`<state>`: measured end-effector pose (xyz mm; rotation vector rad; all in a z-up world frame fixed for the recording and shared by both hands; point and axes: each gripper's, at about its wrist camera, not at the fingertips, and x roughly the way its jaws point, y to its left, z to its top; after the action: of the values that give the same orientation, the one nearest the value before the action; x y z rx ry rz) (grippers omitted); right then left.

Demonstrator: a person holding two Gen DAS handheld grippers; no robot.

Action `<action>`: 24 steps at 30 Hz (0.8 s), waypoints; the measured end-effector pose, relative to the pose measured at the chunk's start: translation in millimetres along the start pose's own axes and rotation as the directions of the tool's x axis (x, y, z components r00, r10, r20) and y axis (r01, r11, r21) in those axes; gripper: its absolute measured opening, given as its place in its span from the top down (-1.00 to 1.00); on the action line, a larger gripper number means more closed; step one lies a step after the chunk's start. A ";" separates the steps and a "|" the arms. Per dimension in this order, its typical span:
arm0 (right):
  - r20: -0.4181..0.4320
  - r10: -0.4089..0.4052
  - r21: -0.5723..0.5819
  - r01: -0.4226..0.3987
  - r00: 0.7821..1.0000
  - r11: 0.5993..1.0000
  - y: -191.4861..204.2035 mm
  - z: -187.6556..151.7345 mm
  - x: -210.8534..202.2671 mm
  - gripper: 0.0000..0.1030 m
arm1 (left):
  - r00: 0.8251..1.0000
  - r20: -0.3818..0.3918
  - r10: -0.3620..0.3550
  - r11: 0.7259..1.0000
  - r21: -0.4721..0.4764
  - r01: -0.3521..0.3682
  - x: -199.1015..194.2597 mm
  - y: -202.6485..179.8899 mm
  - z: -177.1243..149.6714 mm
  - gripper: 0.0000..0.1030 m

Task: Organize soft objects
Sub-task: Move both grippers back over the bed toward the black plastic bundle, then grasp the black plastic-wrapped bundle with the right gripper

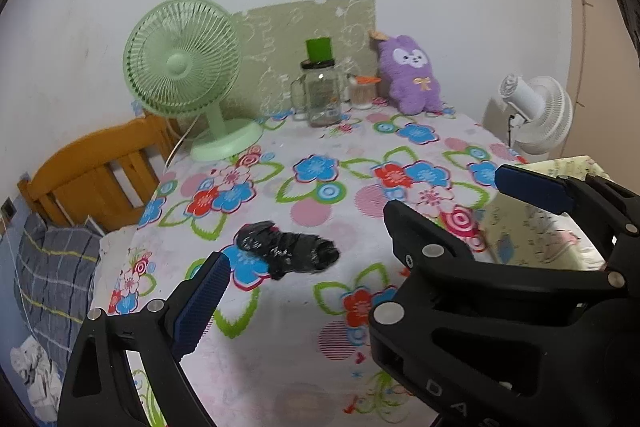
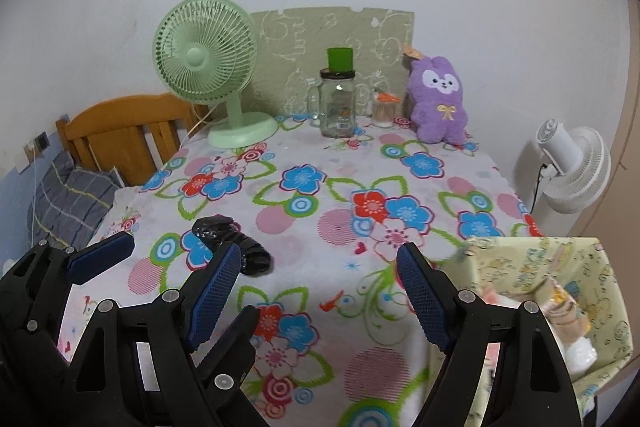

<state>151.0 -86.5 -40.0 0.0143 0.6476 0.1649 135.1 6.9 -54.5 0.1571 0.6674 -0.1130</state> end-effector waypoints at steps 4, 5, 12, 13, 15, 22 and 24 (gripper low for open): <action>-0.005 0.006 -0.025 -0.006 1.000 1.000 12.4 2.1 15.2 -0.61 | 1.000 -0.024 0.003 1.000 -0.022 -0.003 12.5 14.0 -1.3 -0.87; -0.007 0.008 -0.029 -0.008 1.000 1.000 15.4 2.8 19.4 -0.61 | 0.999 -0.033 0.004 1.000 -0.030 -0.005 16.2 18.0 -1.7 -0.87; -0.041 0.017 -0.062 -0.020 0.999 0.998 35.7 6.5 52.0 -0.61 | 0.996 -0.087 0.006 0.998 -0.060 -0.012 42.0 38.6 -5.0 -0.87; -0.046 0.010 -0.066 -0.013 0.999 0.998 38.1 6.3 57.1 -0.61 | 0.995 -0.101 0.004 0.998 -0.064 -0.010 47.7 41.4 -6.2 -0.87; -0.070 0.012 -0.075 -0.017 0.997 0.997 42.0 6.2 69.4 -0.61 | 0.993 -0.120 -0.004 0.998 -0.070 -0.004 55.0 46.0 -8.4 -0.87; -0.145 0.054 -0.091 -0.068 0.988 0.994 51.4 2.2 104.2 -0.61 | 0.979 -0.200 -0.033 0.994 -0.105 0.013 83.4 59.1 -15.9 -0.87; -0.162 0.058 -0.095 -0.075 0.985 0.993 54.0 1.3 112.9 -0.60 | 0.977 -0.211 -0.033 0.994 -0.111 0.009 88.6 61.6 -17.6 -0.86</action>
<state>232.4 -15.5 -103.0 -0.0755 0.7976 0.2652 203.0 65.8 -116.6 0.0564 0.8866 -0.0801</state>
